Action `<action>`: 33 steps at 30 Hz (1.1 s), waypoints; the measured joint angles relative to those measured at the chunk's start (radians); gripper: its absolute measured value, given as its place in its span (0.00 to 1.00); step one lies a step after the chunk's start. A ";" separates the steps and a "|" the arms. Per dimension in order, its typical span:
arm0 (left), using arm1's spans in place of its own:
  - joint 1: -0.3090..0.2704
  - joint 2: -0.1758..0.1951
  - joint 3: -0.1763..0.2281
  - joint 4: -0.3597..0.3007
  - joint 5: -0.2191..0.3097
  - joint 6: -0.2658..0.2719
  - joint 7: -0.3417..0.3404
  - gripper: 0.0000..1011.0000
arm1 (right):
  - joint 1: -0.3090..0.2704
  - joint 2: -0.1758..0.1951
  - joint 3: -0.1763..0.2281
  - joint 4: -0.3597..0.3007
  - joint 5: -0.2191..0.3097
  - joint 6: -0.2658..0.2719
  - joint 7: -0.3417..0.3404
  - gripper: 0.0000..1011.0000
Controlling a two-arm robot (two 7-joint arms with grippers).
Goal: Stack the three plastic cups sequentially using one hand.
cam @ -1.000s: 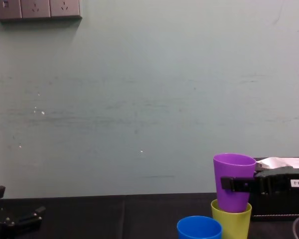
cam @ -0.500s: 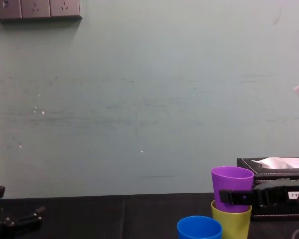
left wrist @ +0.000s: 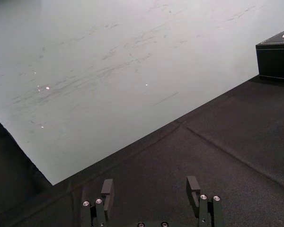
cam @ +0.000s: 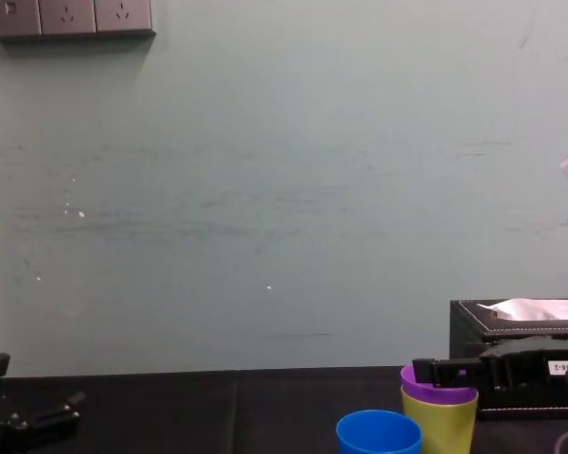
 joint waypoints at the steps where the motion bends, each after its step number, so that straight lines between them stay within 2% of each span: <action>1: 0.000 0.000 0.000 0.000 0.000 0.000 0.000 0.99 | 0.000 0.000 0.000 0.000 0.000 0.000 0.000 0.94; 4: 0.000 0.000 0.000 0.000 0.000 0.000 0.000 0.99 | 0.000 0.000 0.000 -0.001 0.000 -0.001 0.000 0.99; 16: 0.000 0.000 0.000 0.000 0.000 0.000 0.000 0.99 | -0.005 0.003 0.004 -0.010 0.002 -0.005 -0.002 0.99; 26: 0.000 0.000 0.000 0.000 0.000 0.000 0.000 0.99 | -0.066 0.039 0.031 -0.120 0.014 -0.020 -0.016 0.99; 31: 0.000 0.000 0.000 0.000 0.000 0.000 0.000 0.99 | -0.150 0.077 0.059 -0.231 0.040 -0.016 -0.037 0.99; 32: 0.000 0.000 0.000 0.000 0.000 0.000 0.000 0.99 | -0.150 0.077 0.059 -0.231 0.040 -0.016 -0.037 0.99; 33: 0.000 0.000 0.000 0.000 0.000 0.000 0.000 0.99 | -0.180 0.088 0.067 -0.261 0.046 -0.018 -0.044 0.99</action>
